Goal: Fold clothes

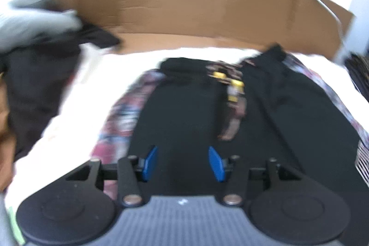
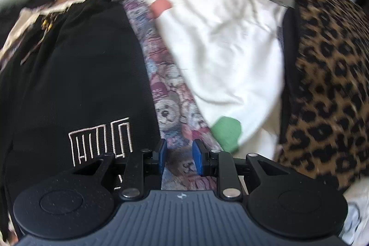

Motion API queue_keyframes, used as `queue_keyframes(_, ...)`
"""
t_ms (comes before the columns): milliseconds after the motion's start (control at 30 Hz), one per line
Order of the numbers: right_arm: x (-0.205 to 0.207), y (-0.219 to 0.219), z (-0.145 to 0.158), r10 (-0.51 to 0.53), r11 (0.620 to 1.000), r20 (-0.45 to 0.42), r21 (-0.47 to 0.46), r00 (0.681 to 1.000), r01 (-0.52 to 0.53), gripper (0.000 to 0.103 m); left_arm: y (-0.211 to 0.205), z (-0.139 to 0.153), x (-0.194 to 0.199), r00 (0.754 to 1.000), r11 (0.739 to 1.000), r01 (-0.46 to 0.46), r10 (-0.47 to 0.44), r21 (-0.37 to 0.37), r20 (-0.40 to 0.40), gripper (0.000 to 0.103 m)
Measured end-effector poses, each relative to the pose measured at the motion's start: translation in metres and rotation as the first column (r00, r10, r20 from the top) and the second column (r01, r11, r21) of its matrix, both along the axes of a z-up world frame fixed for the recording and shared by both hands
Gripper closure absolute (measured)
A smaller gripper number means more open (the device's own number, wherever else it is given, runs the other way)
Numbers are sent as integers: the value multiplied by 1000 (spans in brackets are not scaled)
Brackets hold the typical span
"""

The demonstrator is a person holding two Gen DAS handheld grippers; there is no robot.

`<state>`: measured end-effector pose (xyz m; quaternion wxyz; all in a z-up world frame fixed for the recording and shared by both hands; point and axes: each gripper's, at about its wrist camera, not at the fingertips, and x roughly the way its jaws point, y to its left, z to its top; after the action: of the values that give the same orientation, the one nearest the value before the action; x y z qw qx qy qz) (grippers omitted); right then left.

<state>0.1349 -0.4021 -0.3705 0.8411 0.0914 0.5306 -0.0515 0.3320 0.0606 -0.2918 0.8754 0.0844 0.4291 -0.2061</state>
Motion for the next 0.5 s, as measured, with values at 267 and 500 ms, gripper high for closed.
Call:
queue_keyframes(267, -27, 2, -1, 25, 998, 3, -61, 1000, -25, 72, 46, -25, 27, 993, 994, -107, 108, 36, -48, 64)
queue_keyframes(500, -45, -7, -1, -30, 994, -13, -109, 999, 28, 72, 70, 1, 26, 988, 988, -155, 156, -10, 14, 76)
